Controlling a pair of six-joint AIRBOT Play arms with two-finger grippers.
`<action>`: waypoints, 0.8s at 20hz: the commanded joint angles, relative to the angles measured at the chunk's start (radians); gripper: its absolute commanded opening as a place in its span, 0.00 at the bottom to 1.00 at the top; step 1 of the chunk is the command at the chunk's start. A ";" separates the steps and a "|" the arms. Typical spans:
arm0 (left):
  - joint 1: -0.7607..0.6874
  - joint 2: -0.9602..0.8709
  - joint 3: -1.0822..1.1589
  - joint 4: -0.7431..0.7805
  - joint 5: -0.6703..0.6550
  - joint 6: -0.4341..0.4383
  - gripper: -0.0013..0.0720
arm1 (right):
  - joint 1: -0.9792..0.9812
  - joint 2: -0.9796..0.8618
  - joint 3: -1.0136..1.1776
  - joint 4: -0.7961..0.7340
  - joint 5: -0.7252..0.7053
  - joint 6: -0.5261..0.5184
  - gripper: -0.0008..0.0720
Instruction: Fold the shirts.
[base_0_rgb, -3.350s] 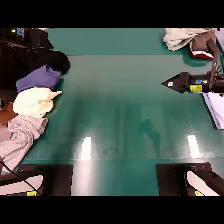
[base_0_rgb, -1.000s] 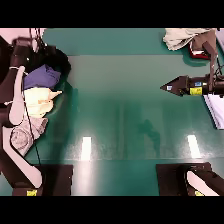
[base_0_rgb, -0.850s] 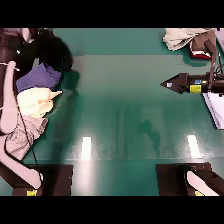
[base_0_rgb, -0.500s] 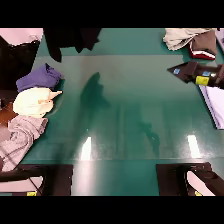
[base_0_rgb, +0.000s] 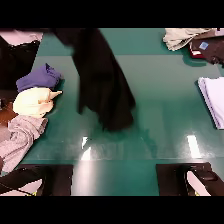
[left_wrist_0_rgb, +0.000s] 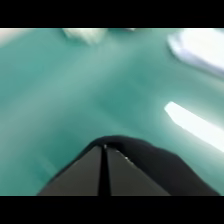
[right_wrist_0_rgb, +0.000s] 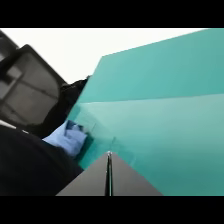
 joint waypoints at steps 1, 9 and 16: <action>-0.011 0.007 -0.264 -0.068 -0.079 -0.015 0.05 | 0.000 -0.071 0.137 -0.004 0.121 0.003 0.04; 0.192 0.014 -0.502 0.037 -0.158 -0.104 0.83 | 0.000 -0.217 0.317 -0.006 0.364 0.013 0.04; 0.269 0.021 -0.906 -0.226 0.074 0.129 0.83 | 0.000 -0.216 0.317 -0.007 0.364 0.013 0.04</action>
